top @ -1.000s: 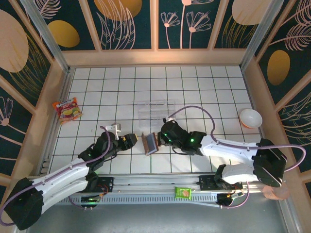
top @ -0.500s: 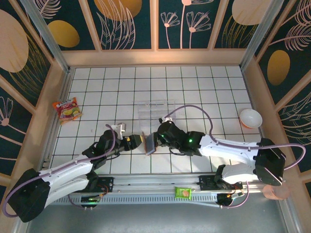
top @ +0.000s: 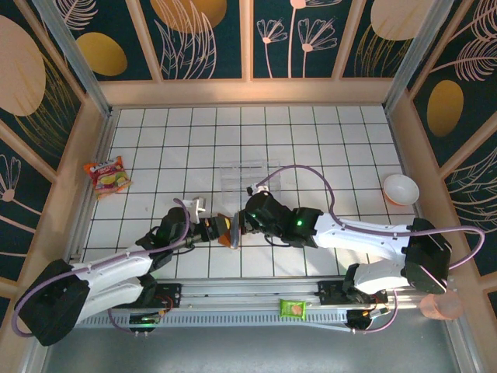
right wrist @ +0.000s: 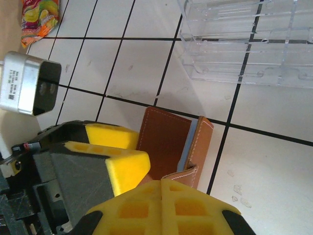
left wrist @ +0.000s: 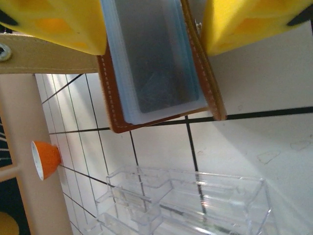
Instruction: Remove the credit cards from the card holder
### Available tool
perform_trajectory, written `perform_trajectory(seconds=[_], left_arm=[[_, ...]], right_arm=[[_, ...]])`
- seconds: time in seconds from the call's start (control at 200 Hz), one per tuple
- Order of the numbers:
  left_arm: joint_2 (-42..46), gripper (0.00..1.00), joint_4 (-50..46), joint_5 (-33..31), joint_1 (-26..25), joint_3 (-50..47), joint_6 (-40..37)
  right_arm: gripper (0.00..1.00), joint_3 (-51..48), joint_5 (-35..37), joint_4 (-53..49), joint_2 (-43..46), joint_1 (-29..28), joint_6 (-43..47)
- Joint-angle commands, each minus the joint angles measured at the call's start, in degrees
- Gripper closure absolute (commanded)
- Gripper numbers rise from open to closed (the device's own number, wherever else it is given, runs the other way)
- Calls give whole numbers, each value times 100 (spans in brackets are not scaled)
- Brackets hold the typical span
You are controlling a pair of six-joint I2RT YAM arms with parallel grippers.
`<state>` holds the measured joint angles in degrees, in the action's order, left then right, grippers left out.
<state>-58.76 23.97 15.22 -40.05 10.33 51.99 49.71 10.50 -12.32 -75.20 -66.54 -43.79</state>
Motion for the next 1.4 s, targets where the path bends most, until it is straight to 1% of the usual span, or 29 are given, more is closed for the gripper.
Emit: perform_trajectory(seconds=[0.0,0.095,0.165,0.25,0.31,0.435,0.51,0.621,0.696,0.801,0.941,1.126,1.396], left_arm=[[-35,57,186,108,10,-37,-22],[89,68,78,54,6,-40,-18],[169,73,5,9,8,-61,-30],[149,82,-17,-20,10,-81,-26],[95,85,10,-19,11,-83,-16],[23,86,-40,-113,11,-75,-21],[-24,89,-68,-142,7,-70,-56],[-97,90,-150,-239,9,-59,-121],[-151,95,-216,-315,4,-82,-171],[-158,100,-242,-396,9,-152,-193],[-158,100,-343,-609,23,-260,-250],[-188,100,-291,-647,23,-348,-247],[-240,100,-321,-731,19,-398,-299]], right_arm=[[100,160,180,-131,-39,-69,59],[100,120,250,-178,-6,-58,46],[100,47,263,-175,29,-53,4],[100,-35,268,-170,73,-43,-33],[100,-72,250,-141,101,-45,-33],[100,-30,100,-71,71,-43,66],[100,27,30,-54,24,-64,117],[100,123,-12,-61,-24,-78,177],[100,193,-70,-65,-63,-78,238],[100,283,-142,-45,-145,-78,316],[100,476,-294,-5,-379,-78,435],[100,560,-156,-190,-535,-43,451],[100,-183,258,-586,-23,77,-68]])
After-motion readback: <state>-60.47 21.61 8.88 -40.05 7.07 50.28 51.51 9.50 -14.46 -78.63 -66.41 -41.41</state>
